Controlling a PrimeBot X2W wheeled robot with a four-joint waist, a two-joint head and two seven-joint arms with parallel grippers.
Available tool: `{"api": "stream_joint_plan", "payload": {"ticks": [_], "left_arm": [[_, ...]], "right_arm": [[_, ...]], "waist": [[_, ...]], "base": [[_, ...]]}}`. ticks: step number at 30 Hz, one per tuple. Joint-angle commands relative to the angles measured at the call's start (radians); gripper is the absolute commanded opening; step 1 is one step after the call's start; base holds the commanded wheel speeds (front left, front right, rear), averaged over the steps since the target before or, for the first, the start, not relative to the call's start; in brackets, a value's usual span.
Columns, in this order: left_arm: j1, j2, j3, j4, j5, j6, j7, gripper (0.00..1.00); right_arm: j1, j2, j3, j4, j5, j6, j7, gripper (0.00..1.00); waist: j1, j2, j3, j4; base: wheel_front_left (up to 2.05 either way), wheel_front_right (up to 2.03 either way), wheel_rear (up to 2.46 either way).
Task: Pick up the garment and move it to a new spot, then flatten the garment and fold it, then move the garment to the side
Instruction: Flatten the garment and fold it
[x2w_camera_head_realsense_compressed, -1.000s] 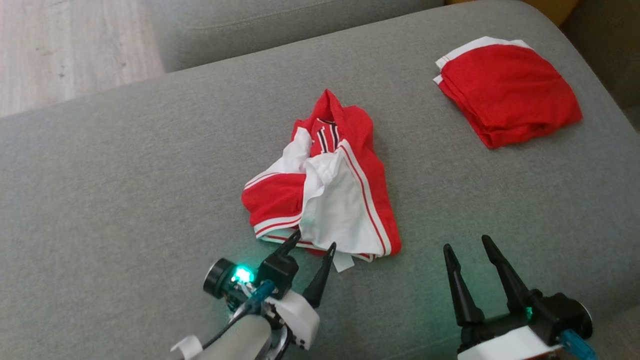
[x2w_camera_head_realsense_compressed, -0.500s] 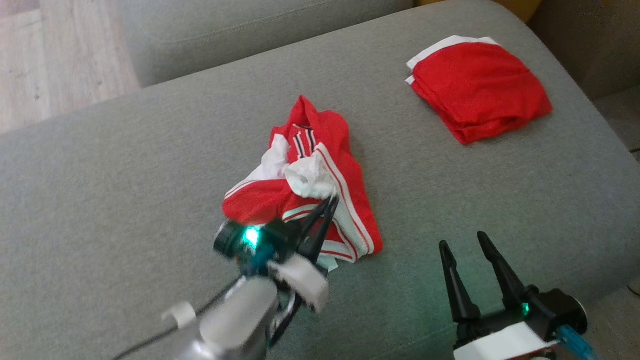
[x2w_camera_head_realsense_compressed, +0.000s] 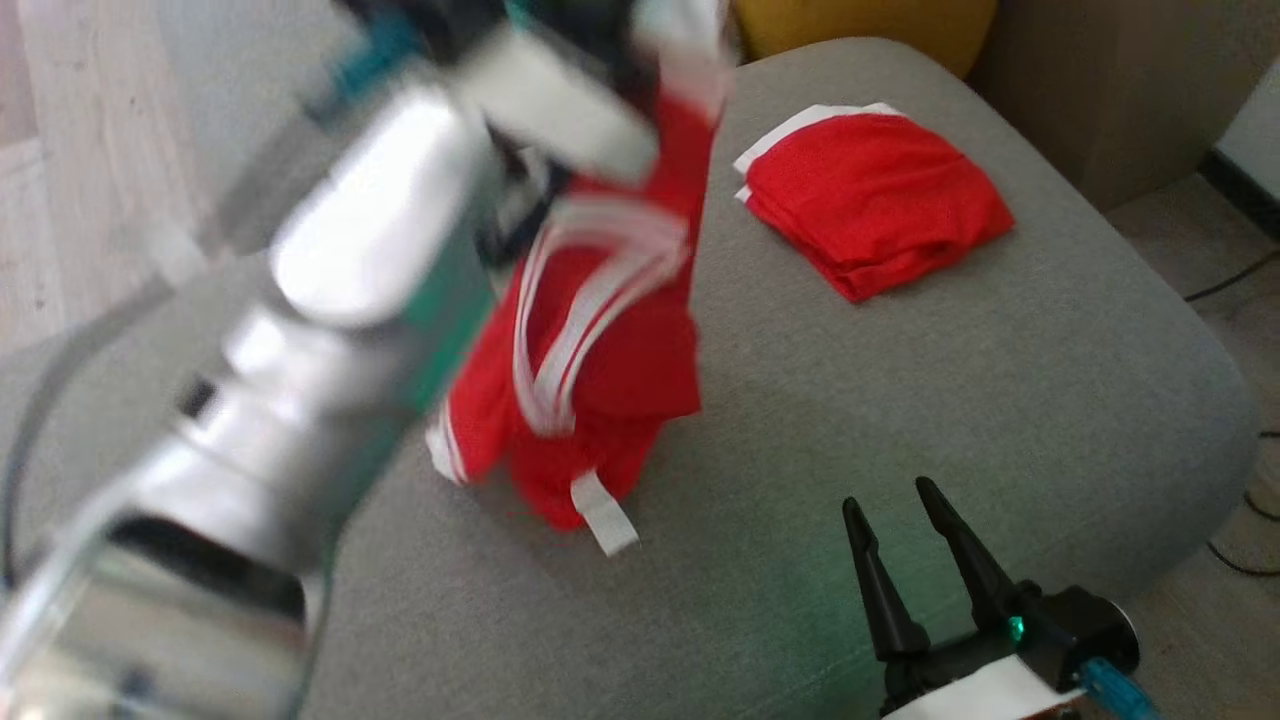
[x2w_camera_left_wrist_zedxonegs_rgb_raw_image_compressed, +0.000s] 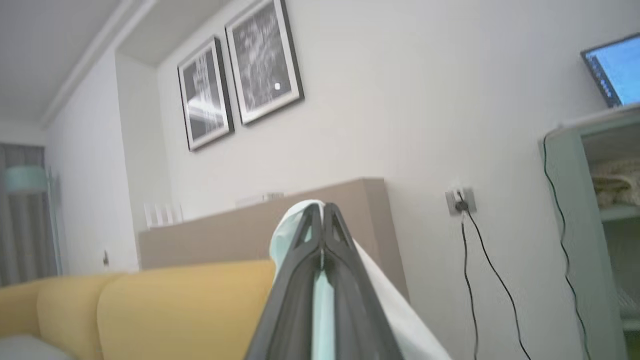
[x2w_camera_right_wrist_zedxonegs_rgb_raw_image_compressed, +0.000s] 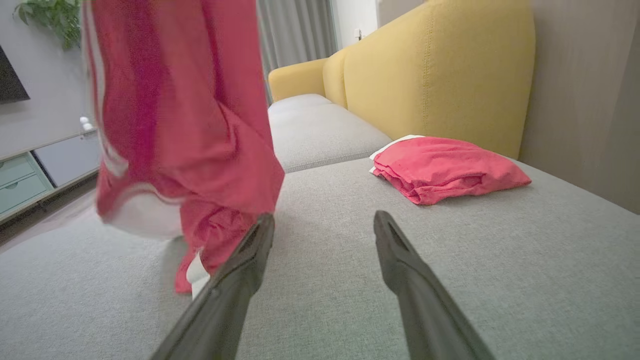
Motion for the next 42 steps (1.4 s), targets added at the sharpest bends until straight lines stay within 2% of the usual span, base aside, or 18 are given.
{"api": "stream_joint_plan", "payload": {"ticks": [1,5,9,17,21,23,24,25,26,30,34,38,42], "left_arm": [[-0.129,0.041,0.064,-0.027,-0.015,-0.006,-0.008,0.00],[-0.270,0.086,0.141,0.022,-0.018,-0.002,-0.009,0.00],[-0.276,0.118,0.176,0.121,-0.023,0.011,-0.009,0.00],[-0.022,0.176,0.148,0.341,-0.039,0.013,-0.001,0.00],[0.103,0.221,0.149,0.400,-0.041,0.018,-0.006,0.00],[0.143,0.240,0.164,0.406,-0.041,0.034,-0.008,0.00],[0.156,0.248,0.180,0.394,-0.041,0.045,-0.009,0.32],[0.168,0.255,0.198,0.372,-0.038,0.059,-0.009,0.94],[0.181,0.259,0.216,0.344,-0.033,0.072,-0.009,1.00],[0.258,0.266,0.279,0.203,0.018,0.119,-0.009,1.00],[0.402,0.240,0.302,0.042,0.093,0.157,-0.010,1.00],[0.595,0.174,0.313,-0.113,0.129,0.181,-0.010,1.00],[0.767,0.087,0.267,-0.156,0.126,0.158,-0.010,1.00]], "right_arm": [[-0.035,-0.001,0.026,-0.028,0.011,-0.001,-0.011,1.00],[-0.031,0.000,0.019,-0.032,0.014,-0.001,-0.011,1.00],[-0.023,0.000,0.010,-0.038,0.015,-0.001,-0.011,1.00],[-0.037,0.001,0.005,-0.057,0.022,-0.001,-0.011,1.00],[-0.041,0.001,-0.008,-0.061,0.016,-0.001,-0.011,1.00],[-0.039,0.001,-0.016,-0.062,0.012,-0.001,-0.011,1.00],[-0.038,0.001,-0.020,-0.063,0.010,-0.001,-0.011,1.00],[-0.038,0.001,-0.022,-0.063,0.008,-0.001,-0.011,1.00],[-0.038,0.001,-0.025,-0.064,0.006,-0.001,-0.011,1.00],[-0.037,0.001,-0.035,-0.068,0.001,-0.001,-0.011,1.00],[-0.027,0.001,-0.047,-0.070,-0.002,-0.001,-0.011,1.00],[-0.013,0.001,-0.059,-0.072,-0.004,-0.001,-0.011,1.00],[0.000,0.001,-0.071,-0.077,-0.008,-0.001,-0.011,1.00]], "waist": [[0.0000,0.0000,-0.018,-0.017],[0.0000,0.0000,-0.026,-0.013],[0.0000,0.0000,-0.026,0.017],[0.0000,0.0000,0.021,0.076],[0.0000,0.0000,0.046,0.097],[0.0000,0.0000,0.057,0.112],[0.0000,0.0000,0.063,0.120],[0.0000,0.0000,0.068,0.129],[0.0000,0.0000,0.072,0.137],[0.0000,0.0000,0.080,0.165],[0.0000,0.0000,0.073,0.191],[0.0000,0.0000,0.059,0.213],[0.0000,0.0000,0.047,0.228]], "base": [[0.00,0.00,0.00],[0.00,0.00,0.00],[0.00,0.00,0.00],[0.00,0.00,0.00],[0.00,0.00,0.00],[0.00,0.00,0.00],[0.00,0.00,0.00],[0.00,0.00,0.00],[0.00,0.00,0.00],[0.00,0.00,0.00],[0.00,0.00,0.00],[0.00,0.00,0.00],[0.00,0.00,0.00]]}}
